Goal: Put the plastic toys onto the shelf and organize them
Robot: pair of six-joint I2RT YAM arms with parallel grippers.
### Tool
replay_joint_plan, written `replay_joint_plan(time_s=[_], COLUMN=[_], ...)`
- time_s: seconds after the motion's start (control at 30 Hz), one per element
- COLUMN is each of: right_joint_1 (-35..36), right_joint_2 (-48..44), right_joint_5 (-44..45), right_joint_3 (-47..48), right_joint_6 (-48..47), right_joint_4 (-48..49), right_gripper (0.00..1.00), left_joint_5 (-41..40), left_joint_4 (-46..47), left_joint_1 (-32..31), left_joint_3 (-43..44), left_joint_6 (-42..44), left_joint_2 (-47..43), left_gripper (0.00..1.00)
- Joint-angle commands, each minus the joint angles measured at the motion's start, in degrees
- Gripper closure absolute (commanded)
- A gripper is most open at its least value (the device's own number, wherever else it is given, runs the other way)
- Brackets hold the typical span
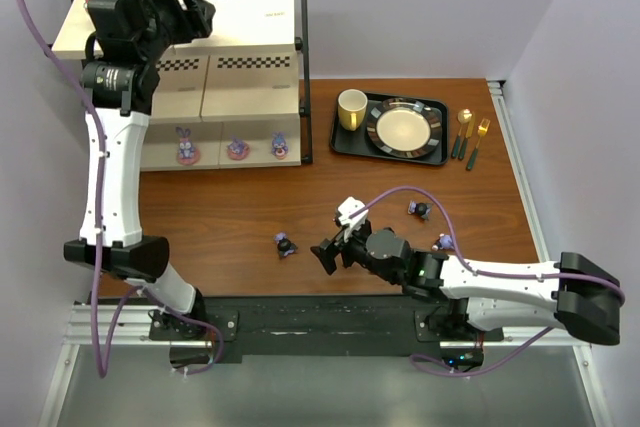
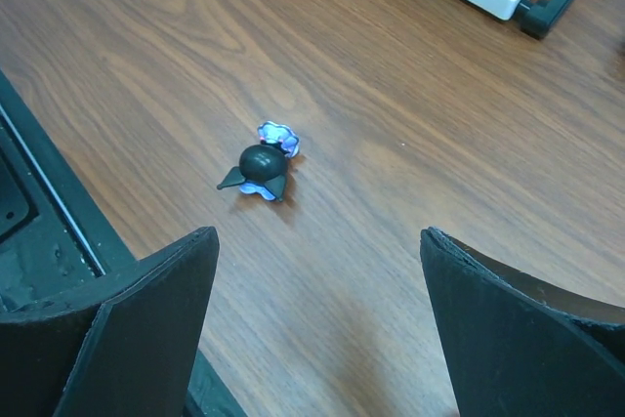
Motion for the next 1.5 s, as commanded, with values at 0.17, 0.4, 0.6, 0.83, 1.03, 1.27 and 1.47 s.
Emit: replay_joint_plan(time_s=[0.17,0.4,0.6,0.83,1.03,1.27,1.47], right_joint_1=[-1.05,-1.58,-1.93,-2.19,-2.37,-2.55,-2.63], right_joint_2=[1.94,2.82,3.52,3.88,4.31,5.02,5.63], right_joint_5=[-1.68,-2.3,-3.09,-3.53,-3.36,-2.83,-2.74], right_joint_3=[-0.6,-0.25,-0.07,0.28,0.63,1.25,1.6], right_joint_6=[0.25,0.51,0.77,0.86,1.04,1.39,1.48], right_joint_4=[3.21,3.21,3.13,3.13,2.34,1.55,0.58], right_gripper=[0.12,0.12,0.12,0.12,0.12,0.12,0.12], left_joint_5=[7.57,6.69,4.23,5.11,5.37,6.34,6.95], left_joint_4=[5.33,4.54,4.36,4.45,4.62,6.2,6.91], left_joint_1=[3.1,3.45,3.54,3.54,3.45,3.54,3.54], left_joint_3=[2.06,2.59,2.51,2.51,2.16,0.75,0.4], left_joint_6=[-2.05,-2.14,-1.44,-1.44,-1.61,-1.44,-1.79], left_joint_2=[2.41,4.43,5.05,5.58,5.93,5.58,6.02], left_gripper=[1.0,0.97,0.95,0.84,0.76,0.58,0.5])
